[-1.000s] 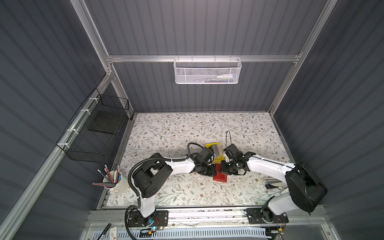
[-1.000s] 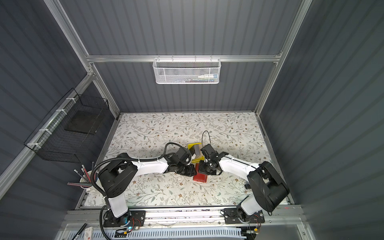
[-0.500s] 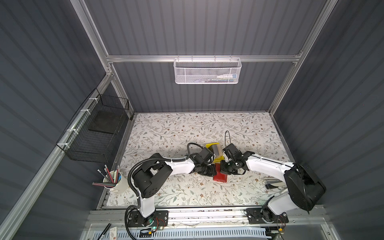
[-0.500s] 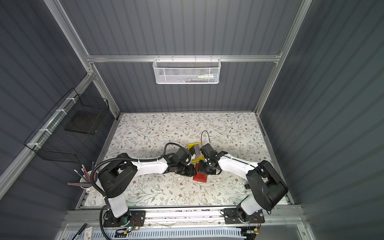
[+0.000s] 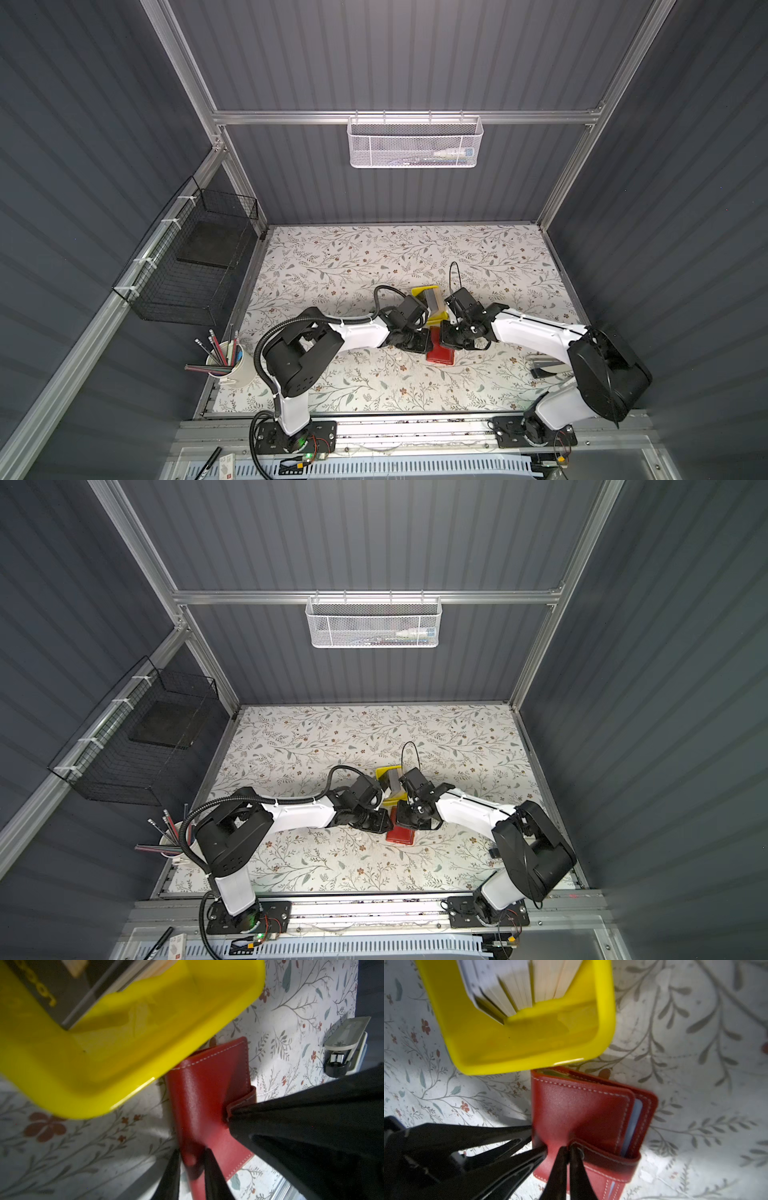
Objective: Put the credit cards into the card holder
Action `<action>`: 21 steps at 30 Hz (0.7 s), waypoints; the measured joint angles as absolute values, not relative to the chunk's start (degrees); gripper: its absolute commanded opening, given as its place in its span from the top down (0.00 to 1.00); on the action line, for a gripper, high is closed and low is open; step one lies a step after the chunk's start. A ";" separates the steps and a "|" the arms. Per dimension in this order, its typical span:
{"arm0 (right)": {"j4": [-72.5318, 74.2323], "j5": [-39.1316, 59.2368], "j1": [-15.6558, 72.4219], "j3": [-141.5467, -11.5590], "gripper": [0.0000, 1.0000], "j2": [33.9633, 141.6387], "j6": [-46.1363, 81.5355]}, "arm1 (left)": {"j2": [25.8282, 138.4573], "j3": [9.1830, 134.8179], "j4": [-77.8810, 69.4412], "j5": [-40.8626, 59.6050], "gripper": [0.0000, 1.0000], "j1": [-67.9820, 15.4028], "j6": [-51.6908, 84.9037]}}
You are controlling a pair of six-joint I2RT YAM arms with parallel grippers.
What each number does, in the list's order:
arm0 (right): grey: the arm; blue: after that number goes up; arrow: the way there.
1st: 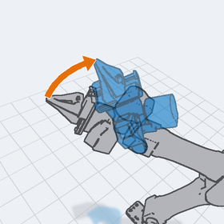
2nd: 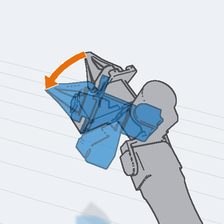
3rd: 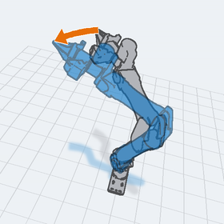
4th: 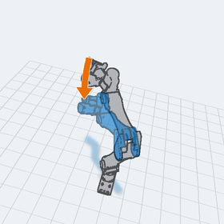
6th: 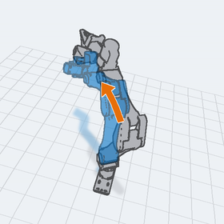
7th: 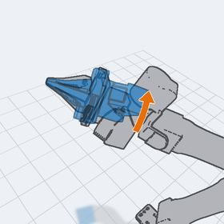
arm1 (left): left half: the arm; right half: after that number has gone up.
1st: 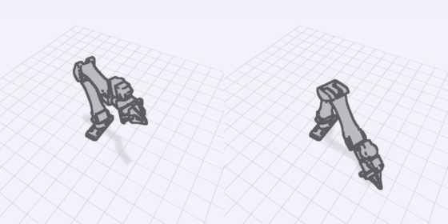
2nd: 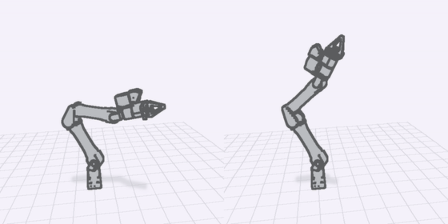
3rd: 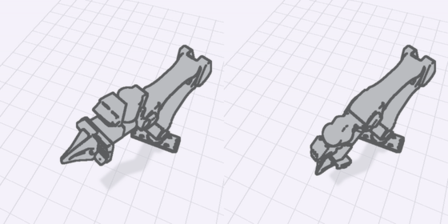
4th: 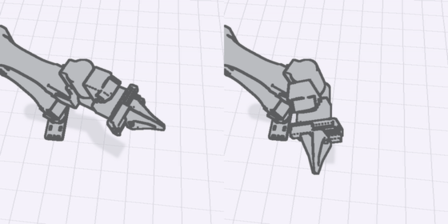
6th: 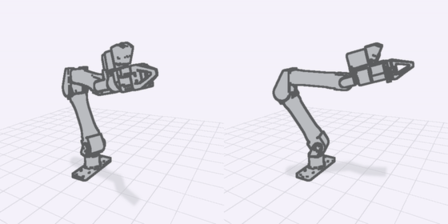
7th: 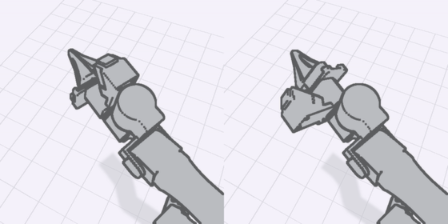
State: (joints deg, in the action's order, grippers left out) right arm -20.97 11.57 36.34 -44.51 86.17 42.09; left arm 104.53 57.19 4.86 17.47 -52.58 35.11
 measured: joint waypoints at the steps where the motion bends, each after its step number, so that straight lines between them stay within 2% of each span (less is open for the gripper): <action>1: -20.82 11.55 36.47 -44.23 0.80 85.60 42.22 | 104.05 57.14 5.06 17.41 0.78 -52.60 35.09; 5: -22.04 10.90 36.56 -44.07 0.71 83.22 41.91 | 100.92 57.14 5.89 16.56 0.76 -52.66 34.85; 16: -22.39 9.82 36.53 -44.07 0.56 72.38 40.86 | 92.97 57.10 8.64 15.59 0.75 -51.55 33.12; 21: -21.85 8.99 36.53 -43.75 0.46 68.71 40.27 | 87.61 54.68 8.64 15.73 0.61 -47.72 31.86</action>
